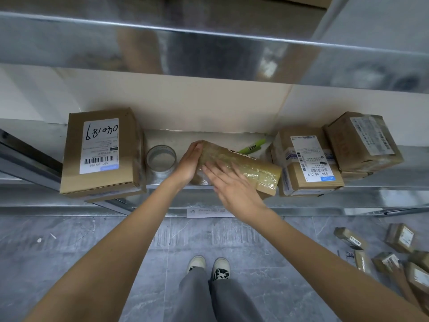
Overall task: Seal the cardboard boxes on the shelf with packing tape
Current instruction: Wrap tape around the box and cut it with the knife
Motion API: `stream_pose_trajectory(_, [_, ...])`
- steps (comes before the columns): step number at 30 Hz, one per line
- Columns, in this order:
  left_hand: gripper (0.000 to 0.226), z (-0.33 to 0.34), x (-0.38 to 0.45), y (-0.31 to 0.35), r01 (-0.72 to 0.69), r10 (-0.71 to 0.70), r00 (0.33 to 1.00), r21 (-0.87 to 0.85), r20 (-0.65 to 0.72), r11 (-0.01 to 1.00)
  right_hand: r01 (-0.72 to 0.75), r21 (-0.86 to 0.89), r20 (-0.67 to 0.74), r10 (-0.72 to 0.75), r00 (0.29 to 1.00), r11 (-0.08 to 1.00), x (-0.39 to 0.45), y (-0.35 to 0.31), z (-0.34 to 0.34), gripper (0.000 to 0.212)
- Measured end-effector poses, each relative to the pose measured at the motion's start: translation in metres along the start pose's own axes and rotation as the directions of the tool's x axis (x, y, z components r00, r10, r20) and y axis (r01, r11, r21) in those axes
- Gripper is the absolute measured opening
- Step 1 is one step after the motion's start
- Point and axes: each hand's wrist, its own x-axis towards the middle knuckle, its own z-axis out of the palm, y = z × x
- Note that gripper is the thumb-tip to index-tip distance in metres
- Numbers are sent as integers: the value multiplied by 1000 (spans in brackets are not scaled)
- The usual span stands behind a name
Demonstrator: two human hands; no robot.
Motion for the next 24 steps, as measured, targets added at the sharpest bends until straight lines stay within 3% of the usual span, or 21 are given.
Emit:
stream_pose_trajectory(2, [30, -1, -2, -2, -2, 3, 1000, 30, -23, 1000, -159, -61, 66, 163, 984, 985, 2, 13, -9, 77])
stream_pose_trajectory(4, [28, -2, -11, -1, -50, 53, 998, 89, -39, 995, -380, -95, 152, 391, 908, 920, 3, 31, -20, 97])
stream_pose_trajectory(5, [27, -2, -14, -2, -78, 85, 995, 137, -47, 988, -423, -111, 183, 437, 881, 899, 4, 37, -25, 104])
stream_pose_trajectory(9, [39, -1, -24, -5, -161, 173, 978, 102, -120, 982, -349, -18, 234, 344, 910, 937, 12, 49, -46, 104])
stream_pose_trajectory(12, [51, -7, -32, -8, -158, 150, 980, -54, -134, 986, -414, 254, 419, 286, 861, 874, 18, 54, -62, 101])
stream_pose_trajectory(15, [55, -13, -44, -15, -170, 174, 983, 65, -58, 983, -494, 441, 603, 161, 781, 749, 26, 61, -68, 70])
stream_pose_trajectory(17, [43, -14, -45, -27, -92, 99, 994, 157, -35, 983, -455, 400, 569, 173, 804, 796, 34, 62, -62, 51])
stream_pose_trajectory(19, [41, -10, -41, -32, -4, 22, 997, 228, -76, 974, -355, 230, 445, 227, 866, 906, 40, 52, -54, 44])
stream_pose_trajectory(21, [48, -6, -36, -30, 38, -27, 995, 116, -94, 992, -240, 114, 331, 191, 924, 964, 41, 32, -43, 49])
stream_pose_trajectory(24, [51, -3, -37, -24, 43, -46, 997, -51, -55, 998, -173, 133, 293, 128, 947, 976, 32, -4, -27, 69])
